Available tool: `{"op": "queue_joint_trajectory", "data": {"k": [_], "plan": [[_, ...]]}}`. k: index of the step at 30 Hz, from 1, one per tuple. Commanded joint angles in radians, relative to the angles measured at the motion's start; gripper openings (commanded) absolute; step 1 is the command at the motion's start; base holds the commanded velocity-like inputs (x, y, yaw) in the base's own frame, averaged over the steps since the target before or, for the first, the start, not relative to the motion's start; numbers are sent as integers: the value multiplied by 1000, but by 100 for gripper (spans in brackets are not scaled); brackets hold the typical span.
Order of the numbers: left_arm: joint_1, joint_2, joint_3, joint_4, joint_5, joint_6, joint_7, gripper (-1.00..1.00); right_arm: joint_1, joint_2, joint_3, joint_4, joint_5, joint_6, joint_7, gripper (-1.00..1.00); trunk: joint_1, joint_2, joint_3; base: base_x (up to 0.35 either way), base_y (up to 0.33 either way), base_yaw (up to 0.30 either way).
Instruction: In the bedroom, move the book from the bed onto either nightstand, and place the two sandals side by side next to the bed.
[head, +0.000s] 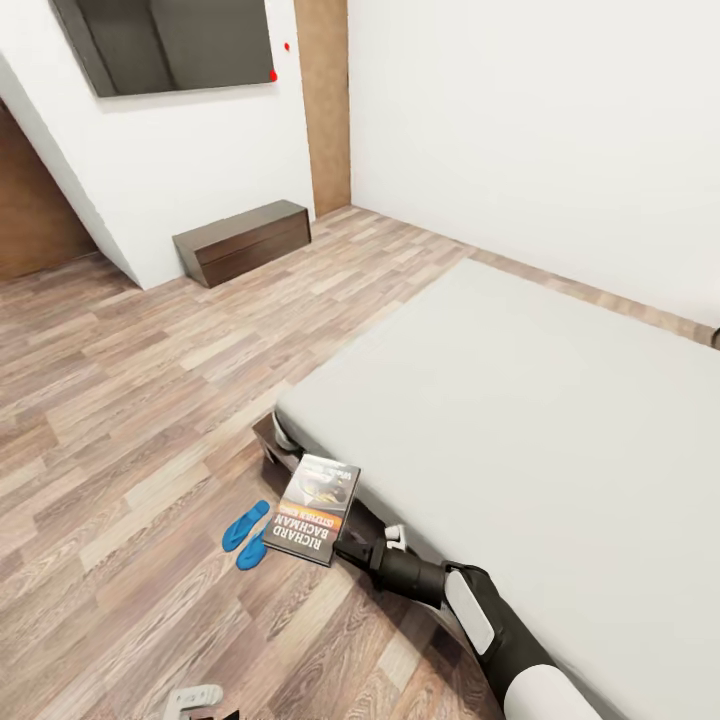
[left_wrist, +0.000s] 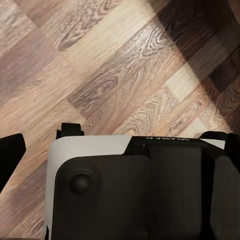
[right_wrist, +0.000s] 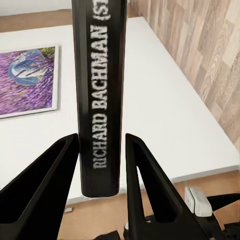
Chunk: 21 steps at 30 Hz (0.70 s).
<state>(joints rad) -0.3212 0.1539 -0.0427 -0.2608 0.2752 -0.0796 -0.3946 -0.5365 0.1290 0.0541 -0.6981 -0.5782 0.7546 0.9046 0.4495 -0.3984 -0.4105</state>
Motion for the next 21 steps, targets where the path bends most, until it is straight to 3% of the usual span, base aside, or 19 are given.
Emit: {"op": "queue_joint_trajectory", "data": {"k": [1, 21], "plan": [[-1, 0, -5, 2, 7, -3, -3, 100, 0, 0, 1, -1, -9, 8, -1, -100, 0, -2, -1, 0, 0, 292], [-1, -1, -6, 2, 5, -4, -5, 100, 0, 0, 1, -3, -8, 6, -3, -100, 0, -2, -1, 0, 0, 292]]}}
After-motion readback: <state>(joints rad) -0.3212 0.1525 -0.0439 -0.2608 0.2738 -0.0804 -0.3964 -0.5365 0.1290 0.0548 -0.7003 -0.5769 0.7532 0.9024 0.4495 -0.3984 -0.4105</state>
